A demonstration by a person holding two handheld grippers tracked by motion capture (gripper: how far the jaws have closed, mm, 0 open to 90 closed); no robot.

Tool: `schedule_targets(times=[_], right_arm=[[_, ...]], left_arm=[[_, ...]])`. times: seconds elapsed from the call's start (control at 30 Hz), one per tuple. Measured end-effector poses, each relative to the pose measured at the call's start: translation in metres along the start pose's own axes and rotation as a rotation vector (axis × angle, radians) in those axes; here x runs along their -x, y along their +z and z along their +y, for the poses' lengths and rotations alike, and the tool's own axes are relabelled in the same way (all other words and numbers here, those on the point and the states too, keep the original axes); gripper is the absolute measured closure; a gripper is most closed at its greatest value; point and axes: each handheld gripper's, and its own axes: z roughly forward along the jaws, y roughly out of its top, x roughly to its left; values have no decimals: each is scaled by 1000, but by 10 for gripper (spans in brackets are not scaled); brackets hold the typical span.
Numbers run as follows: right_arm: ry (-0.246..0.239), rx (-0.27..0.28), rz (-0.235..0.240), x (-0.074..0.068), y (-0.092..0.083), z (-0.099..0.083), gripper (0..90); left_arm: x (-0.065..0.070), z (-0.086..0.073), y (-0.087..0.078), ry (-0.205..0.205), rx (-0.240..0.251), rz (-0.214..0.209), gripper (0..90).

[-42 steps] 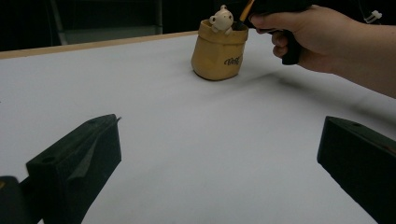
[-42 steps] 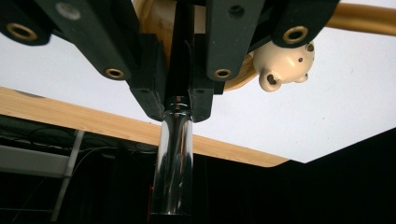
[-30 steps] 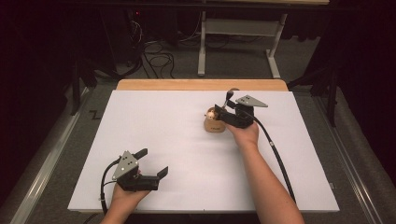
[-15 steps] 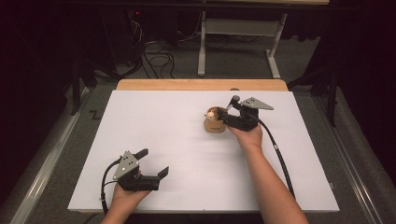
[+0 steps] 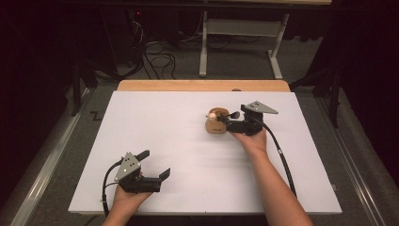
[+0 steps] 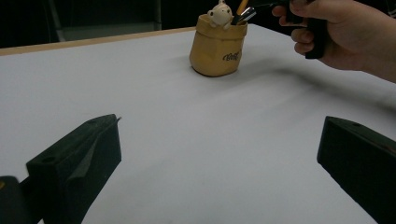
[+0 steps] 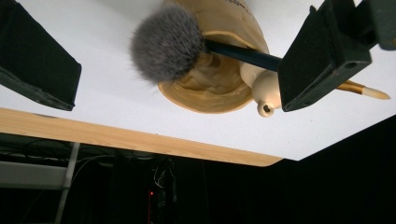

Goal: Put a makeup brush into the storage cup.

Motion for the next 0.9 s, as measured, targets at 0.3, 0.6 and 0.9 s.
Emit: schedule_targets(times=[0.3,0.6,0.9], right_arm=[[-3,-1,4,-1,-4,0,2],[-15,-12,4,-1,-17,-4,2],[-34,-37,5,-1,-38,-8,2]], left_arm=[[0,0,0,2,-1,3,8],[0,0,1,2,-1,-2,7],[0,1,1,8,-5,-3,7]])
